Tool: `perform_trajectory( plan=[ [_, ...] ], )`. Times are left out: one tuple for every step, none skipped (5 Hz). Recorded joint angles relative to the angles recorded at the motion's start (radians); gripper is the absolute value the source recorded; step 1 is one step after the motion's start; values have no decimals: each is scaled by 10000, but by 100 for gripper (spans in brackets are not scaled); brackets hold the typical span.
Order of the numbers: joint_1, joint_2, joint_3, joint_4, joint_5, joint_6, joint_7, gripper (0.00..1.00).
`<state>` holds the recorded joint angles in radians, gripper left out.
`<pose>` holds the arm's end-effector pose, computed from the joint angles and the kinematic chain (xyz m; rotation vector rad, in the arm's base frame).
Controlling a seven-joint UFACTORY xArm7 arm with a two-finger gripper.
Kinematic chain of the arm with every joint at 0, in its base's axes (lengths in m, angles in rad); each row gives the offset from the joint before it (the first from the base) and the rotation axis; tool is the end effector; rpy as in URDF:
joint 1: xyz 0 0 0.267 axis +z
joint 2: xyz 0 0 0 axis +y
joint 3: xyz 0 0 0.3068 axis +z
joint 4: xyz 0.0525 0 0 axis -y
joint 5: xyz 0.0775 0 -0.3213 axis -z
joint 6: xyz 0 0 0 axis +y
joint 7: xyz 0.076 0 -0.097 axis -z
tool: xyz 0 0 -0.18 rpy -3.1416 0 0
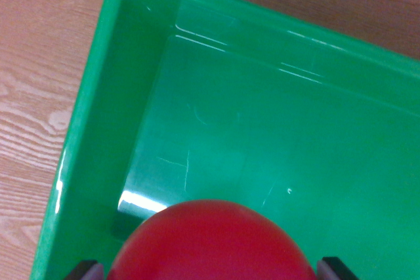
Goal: Pick fruit
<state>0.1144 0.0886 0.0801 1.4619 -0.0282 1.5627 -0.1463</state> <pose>0.4256 0.0756 0.2947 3.0564 0.5311 -0.2933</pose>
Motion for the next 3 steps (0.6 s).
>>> perform_trajectory(
  plan=[
    [0,0,0,0,0,0,0,100],
    [-2,-108,4,260,13,367,-15,100],
    [-2,-108,4,260,13,367,-15,100]
  ],
)
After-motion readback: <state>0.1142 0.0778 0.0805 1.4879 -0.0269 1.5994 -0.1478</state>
